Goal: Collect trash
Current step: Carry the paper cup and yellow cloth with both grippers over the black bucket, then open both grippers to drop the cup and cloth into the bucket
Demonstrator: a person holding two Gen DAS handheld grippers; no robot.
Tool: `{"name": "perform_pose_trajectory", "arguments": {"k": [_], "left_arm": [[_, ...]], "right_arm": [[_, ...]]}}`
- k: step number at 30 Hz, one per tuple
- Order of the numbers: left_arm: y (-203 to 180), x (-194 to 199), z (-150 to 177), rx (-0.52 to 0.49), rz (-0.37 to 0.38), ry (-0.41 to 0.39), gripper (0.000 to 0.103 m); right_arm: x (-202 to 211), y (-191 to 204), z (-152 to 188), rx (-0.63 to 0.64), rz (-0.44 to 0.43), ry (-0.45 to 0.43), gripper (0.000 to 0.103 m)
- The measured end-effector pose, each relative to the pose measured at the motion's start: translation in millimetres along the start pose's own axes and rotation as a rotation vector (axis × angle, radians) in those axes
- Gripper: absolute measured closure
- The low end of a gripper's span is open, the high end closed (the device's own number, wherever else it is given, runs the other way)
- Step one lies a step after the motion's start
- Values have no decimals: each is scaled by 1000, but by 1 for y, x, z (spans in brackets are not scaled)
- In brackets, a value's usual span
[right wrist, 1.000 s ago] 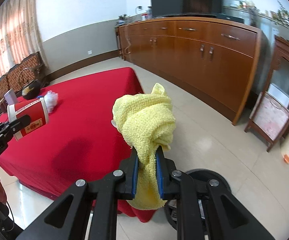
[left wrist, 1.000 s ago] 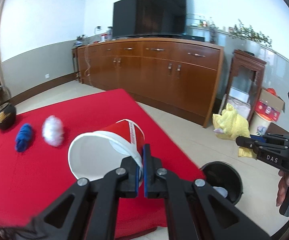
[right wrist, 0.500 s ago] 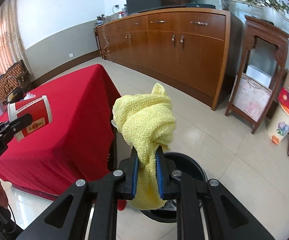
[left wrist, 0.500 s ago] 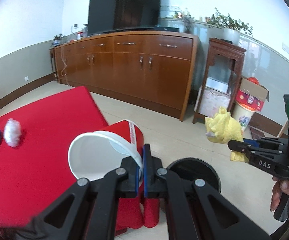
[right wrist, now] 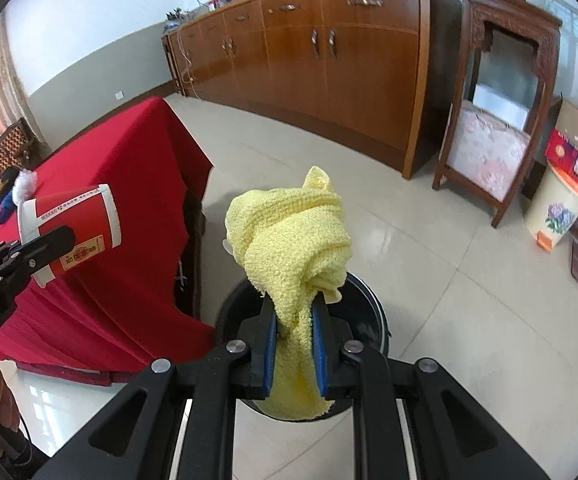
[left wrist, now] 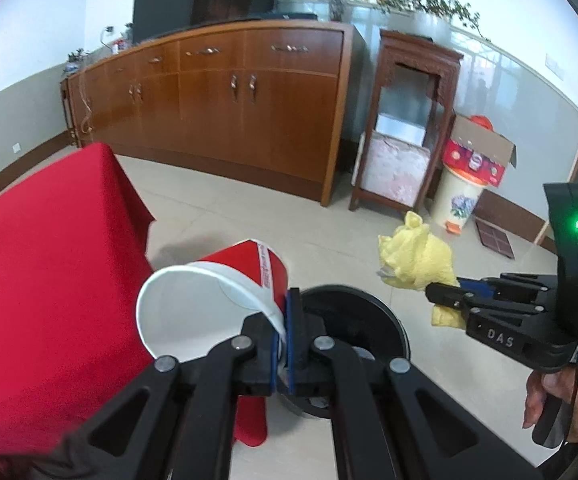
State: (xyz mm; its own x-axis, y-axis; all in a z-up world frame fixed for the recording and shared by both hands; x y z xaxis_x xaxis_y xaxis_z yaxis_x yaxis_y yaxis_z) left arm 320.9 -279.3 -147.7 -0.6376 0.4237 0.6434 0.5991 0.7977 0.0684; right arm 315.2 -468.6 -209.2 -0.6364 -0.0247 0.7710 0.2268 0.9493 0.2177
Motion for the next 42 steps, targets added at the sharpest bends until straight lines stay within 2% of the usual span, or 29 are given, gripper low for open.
{"name": "perform_pose_trajectory", "arguments": {"k": [12, 19, 20, 21, 22, 23, 24, 28, 31, 32, 33, 35, 42], "left_arm": [[-42, -60, 29, -10, 73, 111, 99], [-57, -93, 51, 20, 108, 188, 98], [-59, -97, 55, 22, 116, 202, 96], [-61, -103, 60, 25, 118, 221, 78], [-61, -106, 66, 25, 111, 236, 41], [-59, -105, 69, 27, 92, 237, 25], [-52, -101, 72, 33, 44, 226, 13], [-35, -88, 72, 56, -30, 219, 4], [-30, -79, 70, 46, -53, 213, 4], [-31, -75, 68, 39, -56, 208, 4], [-31, -69, 65, 30, -64, 198, 4], [-28, -63, 61, 21, -66, 180, 3], [-17, -30, 41, 29, -82, 115, 2]], "right_arm": [[-64, -32, 40, -1, -2, 135, 86], [-109, -39, 62, 60, 0, 241, 86], [-111, -39, 65, 61, -10, 254, 84], [-118, -39, 71, 73, -20, 283, 81], [-121, -40, 75, 94, 3, 284, 74], [-123, -44, 77, 102, 40, 269, 41], [-123, -54, 76, 100, 84, 235, 13], [-111, -76, 68, 69, 114, 193, 11], [-100, -85, 60, 13, 117, 175, 11], [-95, -86, 58, 2, 116, 164, 8], [-90, -86, 56, 3, 124, 159, 3], [-82, -83, 53, 1, 139, 146, 0], [-51, -61, 40, -4, 127, 90, 0]]}}
Point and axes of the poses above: each gripper's, at about its wrist camera, not at the fingertips, and x roughly against the way its jaws point, y to its left, z to its underside, the point moved 10 cm from there along -x, roughly the way its jaws point, and after that the axes turned 11 degrees about -x, right-handed, at the moved point
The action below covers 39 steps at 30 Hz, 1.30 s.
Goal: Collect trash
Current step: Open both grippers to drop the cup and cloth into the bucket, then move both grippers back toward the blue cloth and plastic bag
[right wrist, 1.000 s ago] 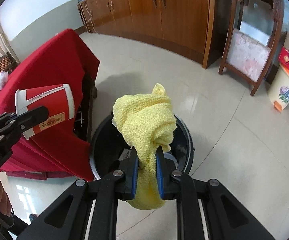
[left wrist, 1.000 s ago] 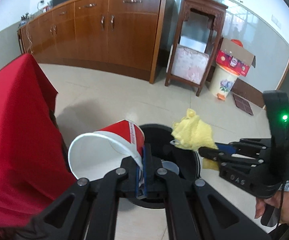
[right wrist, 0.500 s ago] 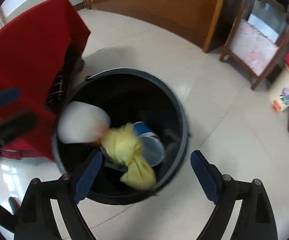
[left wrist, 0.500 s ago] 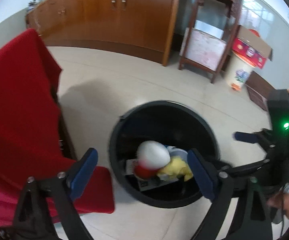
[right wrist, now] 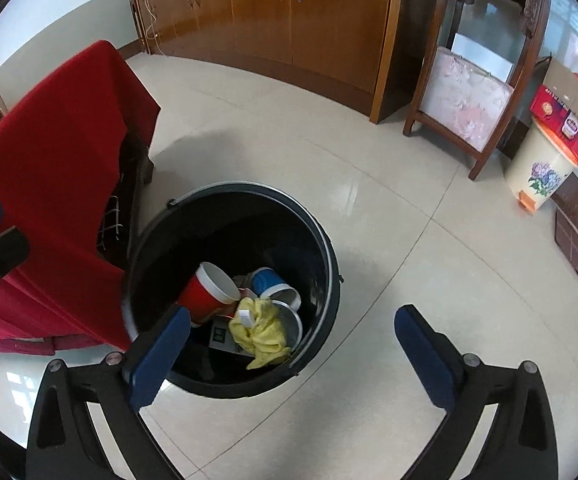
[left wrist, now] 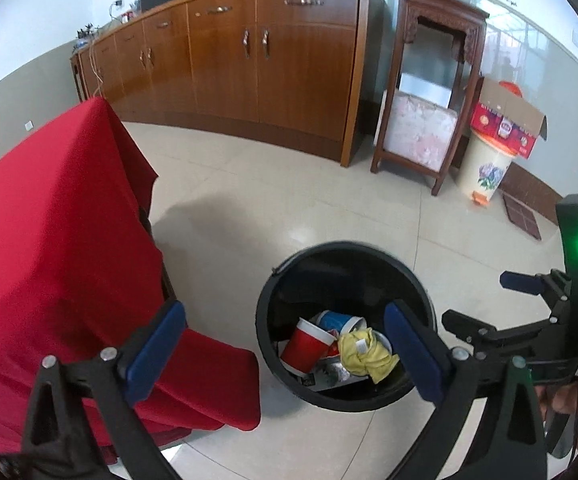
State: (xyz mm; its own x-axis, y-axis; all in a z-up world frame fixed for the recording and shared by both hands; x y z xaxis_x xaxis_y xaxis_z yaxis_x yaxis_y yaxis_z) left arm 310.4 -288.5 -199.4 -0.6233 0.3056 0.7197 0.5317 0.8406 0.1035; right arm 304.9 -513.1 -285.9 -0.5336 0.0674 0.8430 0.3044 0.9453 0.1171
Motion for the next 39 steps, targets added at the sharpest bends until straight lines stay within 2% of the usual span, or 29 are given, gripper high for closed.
{"name": "perform_pose_trajectory", "arguments": {"k": [7, 13, 21, 25, 30, 34, 39], "left_arm": [[24, 31, -4, 26, -24, -46, 2], [58, 63, -7, 68, -73, -82, 2], [114, 101, -1, 126, -147, -136, 2], [150, 118, 10, 171, -174, -156, 2], [203, 138, 29, 220, -249, -161, 2], [255, 155, 47, 253, -352, -151, 2], [319, 178, 71, 317, -451, -153, 2]], "right_arm": [[45, 32, -13, 0, -33, -80, 0], [72, 67, -22, 11, -82, -94, 0], [108, 143, -37, 90, -155, -151, 0], [120, 190, -38, 147, -220, -153, 0], [133, 251, -39, 215, -294, -190, 0], [133, 307, -37, 260, -361, -186, 0], [123, 369, -31, 340, -344, -150, 0]]}}
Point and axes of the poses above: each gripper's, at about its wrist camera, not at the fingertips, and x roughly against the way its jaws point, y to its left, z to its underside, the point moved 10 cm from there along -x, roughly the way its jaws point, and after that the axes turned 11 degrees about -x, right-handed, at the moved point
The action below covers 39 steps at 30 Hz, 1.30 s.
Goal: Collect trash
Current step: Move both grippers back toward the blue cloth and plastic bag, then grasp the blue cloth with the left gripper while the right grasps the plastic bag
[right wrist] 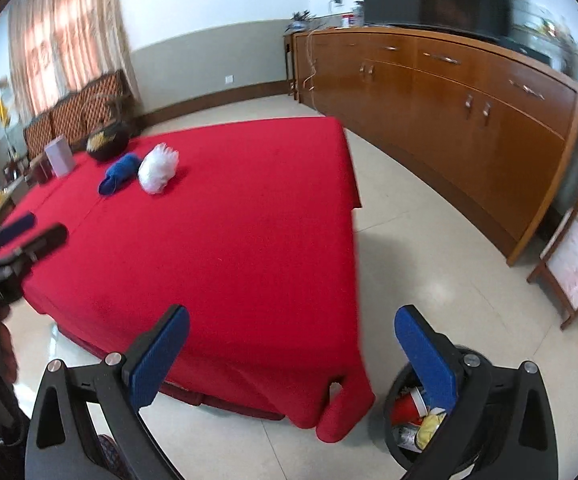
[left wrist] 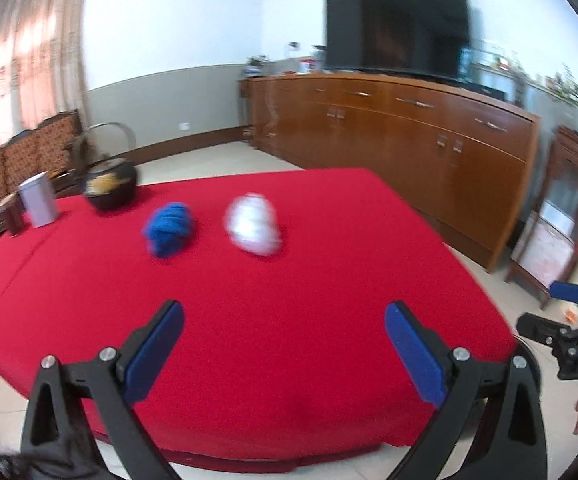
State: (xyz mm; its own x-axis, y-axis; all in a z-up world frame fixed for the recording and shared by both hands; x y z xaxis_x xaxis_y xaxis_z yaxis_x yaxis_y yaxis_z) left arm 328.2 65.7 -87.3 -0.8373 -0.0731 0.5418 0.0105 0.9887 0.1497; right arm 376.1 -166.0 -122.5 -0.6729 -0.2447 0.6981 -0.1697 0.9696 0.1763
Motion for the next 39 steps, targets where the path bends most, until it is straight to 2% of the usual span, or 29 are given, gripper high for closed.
{"name": "perform_pose_trajectory", "arguments": {"k": [3, 8, 15, 25, 27, 31, 32, 33, 34, 39], "left_arm": [[41, -5, 5, 31, -40, 5, 2], [82, -22, 10, 50, -79, 30, 2], [124, -53, 7, 73, -80, 52, 2], [162, -105, 6, 89, -89, 96, 6], [168, -118, 6, 97, -84, 108, 7], [168, -141, 1, 84, -81, 126, 7], [168, -147, -1, 83, -77, 132, 7], [166, -156, -3, 81, -72, 142, 8], [164, -162, -4, 77, -68, 152, 9], [149, -189, -7, 86, -29, 218, 10]], "right_arm": [[-11, 34, -10, 25, -44, -3, 0], [-37, 91, -27, 97, -84, 5, 0], [-84, 155, -46, 176, -110, 33, 0], [-173, 212, -72, 212, -121, 97, 3], [-192, 215, -77, 212, -113, 122, 14], [-230, 225, -86, 224, -117, 164, 21], [-236, 226, -87, 228, -122, 175, 32], [-241, 225, -90, 230, -121, 185, 50], [-246, 222, -94, 225, -118, 184, 54], [-250, 206, -112, 174, -124, 173, 56]]}}
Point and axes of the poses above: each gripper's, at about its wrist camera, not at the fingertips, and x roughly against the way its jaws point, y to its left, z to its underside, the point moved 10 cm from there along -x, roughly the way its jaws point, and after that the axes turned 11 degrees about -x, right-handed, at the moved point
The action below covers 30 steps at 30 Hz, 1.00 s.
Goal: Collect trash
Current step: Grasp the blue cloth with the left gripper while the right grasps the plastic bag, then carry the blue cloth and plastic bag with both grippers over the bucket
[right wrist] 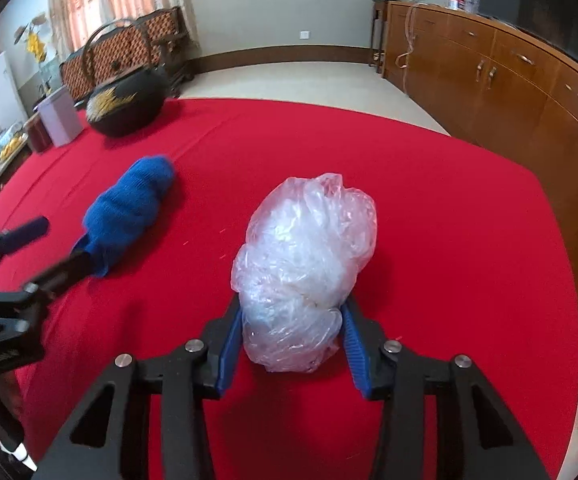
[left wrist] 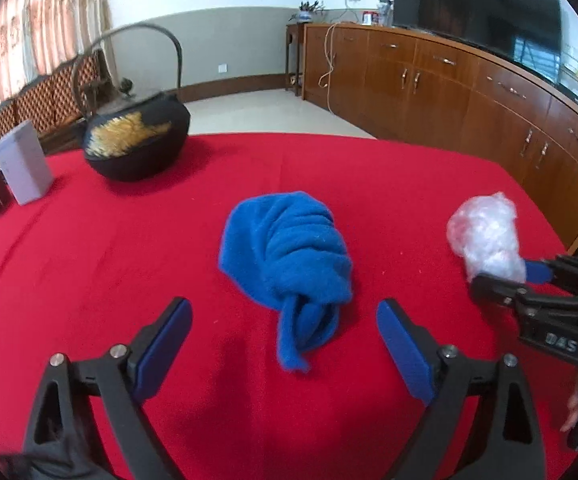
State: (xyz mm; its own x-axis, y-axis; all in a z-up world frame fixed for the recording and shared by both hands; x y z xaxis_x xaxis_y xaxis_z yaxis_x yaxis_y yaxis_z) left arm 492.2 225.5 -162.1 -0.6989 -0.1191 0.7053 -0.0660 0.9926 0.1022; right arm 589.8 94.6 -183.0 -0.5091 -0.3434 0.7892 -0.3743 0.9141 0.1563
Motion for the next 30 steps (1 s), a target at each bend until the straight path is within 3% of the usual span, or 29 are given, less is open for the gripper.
{"name": "perform_pose_trajectory", "arguments": {"k": [4, 6, 8, 9, 10, 17, 24, 30], "left_arm": [[-9, -11, -2, -29, -9, 37, 21], [-12, -17, -3, -41, -13, 62, 21], [-13, -26, -2, -44, -14, 102, 31], [-15, -29, -2, -46, 0, 111, 63], [-15, -25, -3, -35, 6, 98, 80], [-45, 35, 6, -45, 14, -32, 81], [-99, 89, 24, -89, 73, -83, 81], [-124, 119, 29, -104, 104, -120, 81]], "right_arm": [[9, -9, -8, -25, -3, -26, 57], [13, -15, -11, -38, -4, -33, 57], [17, -20, -10, -55, -7, -35, 57], [19, -22, -9, -58, -8, -35, 57], [23, -24, -8, -58, -2, -38, 57], [46, -49, 5, -93, 22, -72, 58], [91, -72, 38, -113, 43, -98, 58], [148, -94, 70, -117, 71, -152, 58]]}}
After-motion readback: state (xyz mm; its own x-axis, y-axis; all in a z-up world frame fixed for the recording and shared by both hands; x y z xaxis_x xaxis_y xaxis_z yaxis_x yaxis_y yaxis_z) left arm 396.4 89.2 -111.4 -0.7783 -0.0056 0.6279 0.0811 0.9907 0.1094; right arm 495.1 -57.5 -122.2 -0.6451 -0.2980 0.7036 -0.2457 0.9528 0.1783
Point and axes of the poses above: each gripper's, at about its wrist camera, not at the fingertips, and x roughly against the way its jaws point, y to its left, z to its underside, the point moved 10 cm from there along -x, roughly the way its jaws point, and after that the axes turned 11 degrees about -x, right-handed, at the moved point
